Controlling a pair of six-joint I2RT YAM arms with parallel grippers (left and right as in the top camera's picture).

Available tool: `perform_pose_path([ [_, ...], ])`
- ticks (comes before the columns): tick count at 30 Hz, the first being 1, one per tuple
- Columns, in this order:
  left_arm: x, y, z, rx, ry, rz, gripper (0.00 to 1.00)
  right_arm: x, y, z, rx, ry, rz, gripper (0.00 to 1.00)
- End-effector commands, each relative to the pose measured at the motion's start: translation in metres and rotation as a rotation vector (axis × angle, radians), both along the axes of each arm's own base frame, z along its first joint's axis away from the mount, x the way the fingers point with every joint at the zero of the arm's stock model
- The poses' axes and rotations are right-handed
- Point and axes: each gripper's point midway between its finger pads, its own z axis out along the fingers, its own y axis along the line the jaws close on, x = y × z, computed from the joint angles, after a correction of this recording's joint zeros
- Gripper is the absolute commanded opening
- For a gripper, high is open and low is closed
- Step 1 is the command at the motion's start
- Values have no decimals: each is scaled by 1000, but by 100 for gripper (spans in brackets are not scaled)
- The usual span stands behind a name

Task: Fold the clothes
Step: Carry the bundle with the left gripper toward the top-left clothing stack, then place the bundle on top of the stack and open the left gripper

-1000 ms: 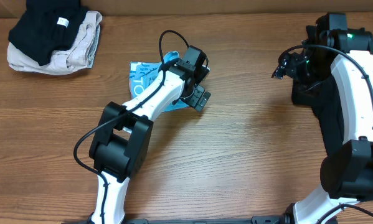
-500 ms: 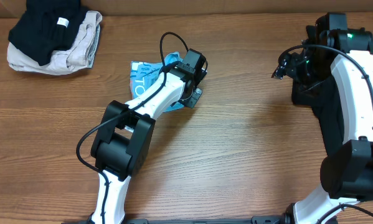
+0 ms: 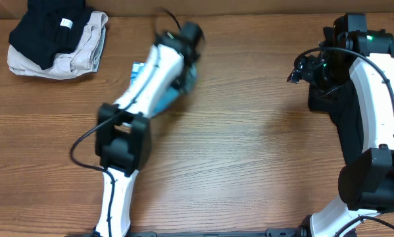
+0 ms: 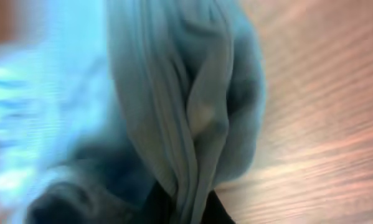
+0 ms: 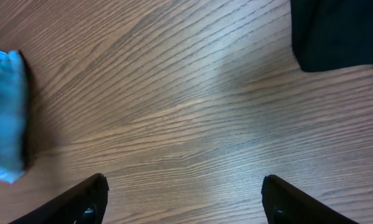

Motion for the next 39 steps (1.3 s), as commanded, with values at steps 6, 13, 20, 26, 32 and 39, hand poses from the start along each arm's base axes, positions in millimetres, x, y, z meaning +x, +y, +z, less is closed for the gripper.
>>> perform_pose_path([
  [6, 73, 114, 224, 1, -557, 27, 4, 0, -1, 13, -8, -35, 5, 82],
  [13, 90, 205, 299, 100, -824, 128, 4, -3, 0, 13, -6, -22, 2, 82],
  [20, 106, 300, 329, 266, -971, 184, 4, -6, 0, 12, -4, -7, 2, 82],
  [26, 128, 373, 333, 329, -1098, 205, 4, -14, 1, 11, -2, 25, 2, 82],
  [32, 149, 420, 305, 306, -1165, 233, 4, -15, 1, 11, -1, 31, 2, 82],
  [39, 178, 445, 287, 258, -1313, 324, 4, -15, 1, 11, -1, 30, 2, 83],
])
